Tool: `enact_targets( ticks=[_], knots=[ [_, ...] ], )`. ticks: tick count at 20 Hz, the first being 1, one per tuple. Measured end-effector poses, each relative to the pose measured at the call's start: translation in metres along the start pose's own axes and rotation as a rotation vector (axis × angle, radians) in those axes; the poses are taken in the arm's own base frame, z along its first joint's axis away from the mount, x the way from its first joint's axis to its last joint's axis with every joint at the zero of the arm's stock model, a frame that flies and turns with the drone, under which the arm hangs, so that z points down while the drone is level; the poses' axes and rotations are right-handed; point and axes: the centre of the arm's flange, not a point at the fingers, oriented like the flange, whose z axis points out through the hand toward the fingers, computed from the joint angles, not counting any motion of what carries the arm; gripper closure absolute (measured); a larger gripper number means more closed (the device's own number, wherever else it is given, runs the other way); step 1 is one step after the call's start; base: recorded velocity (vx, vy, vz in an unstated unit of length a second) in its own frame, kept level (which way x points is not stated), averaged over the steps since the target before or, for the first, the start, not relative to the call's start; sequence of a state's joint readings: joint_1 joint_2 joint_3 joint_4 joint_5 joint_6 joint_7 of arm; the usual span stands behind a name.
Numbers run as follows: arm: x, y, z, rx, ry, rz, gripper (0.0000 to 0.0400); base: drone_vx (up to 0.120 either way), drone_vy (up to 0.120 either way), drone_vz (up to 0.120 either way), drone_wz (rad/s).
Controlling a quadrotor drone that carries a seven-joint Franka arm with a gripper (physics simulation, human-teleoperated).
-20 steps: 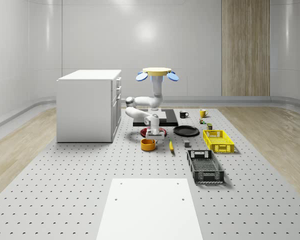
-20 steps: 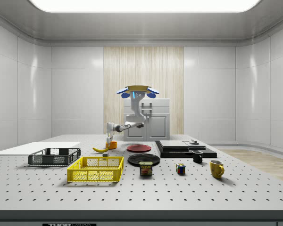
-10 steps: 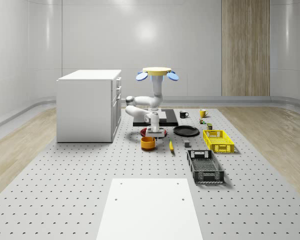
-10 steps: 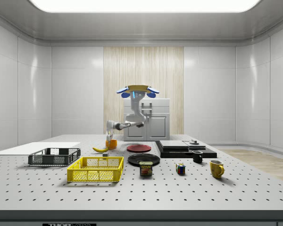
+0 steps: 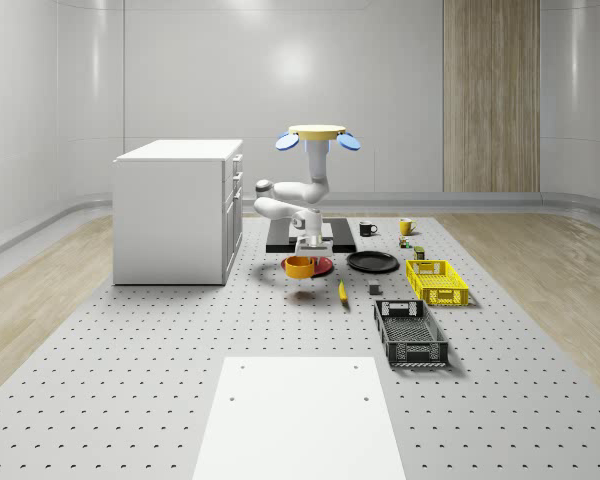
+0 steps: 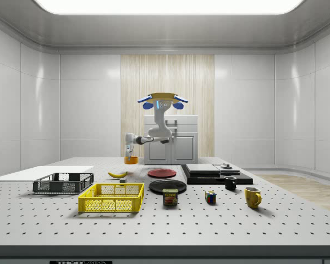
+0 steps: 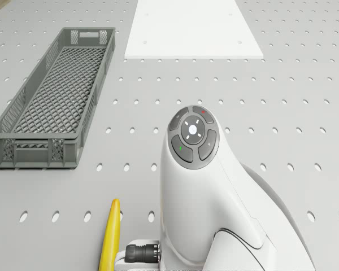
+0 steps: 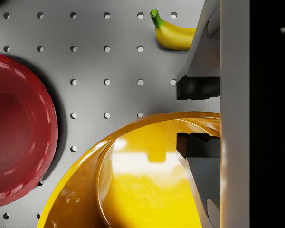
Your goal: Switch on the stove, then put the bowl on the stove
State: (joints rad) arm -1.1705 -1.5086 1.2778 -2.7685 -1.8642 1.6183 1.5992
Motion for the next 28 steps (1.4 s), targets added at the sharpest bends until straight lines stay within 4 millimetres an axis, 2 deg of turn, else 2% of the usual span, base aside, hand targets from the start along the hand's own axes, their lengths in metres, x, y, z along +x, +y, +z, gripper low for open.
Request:
enact_targets(
  ticks=[11,28],
  knots=[
    [0.0,0.0,-0.0026,0.0,0.0,0.0,0.03,-0.12,0.12,0.12,0.0],
    [0.0,0.0,-0.0028,0.0,0.0,0.0,0.03,-0.113,0.0,0.0,0.0]
  ],
)
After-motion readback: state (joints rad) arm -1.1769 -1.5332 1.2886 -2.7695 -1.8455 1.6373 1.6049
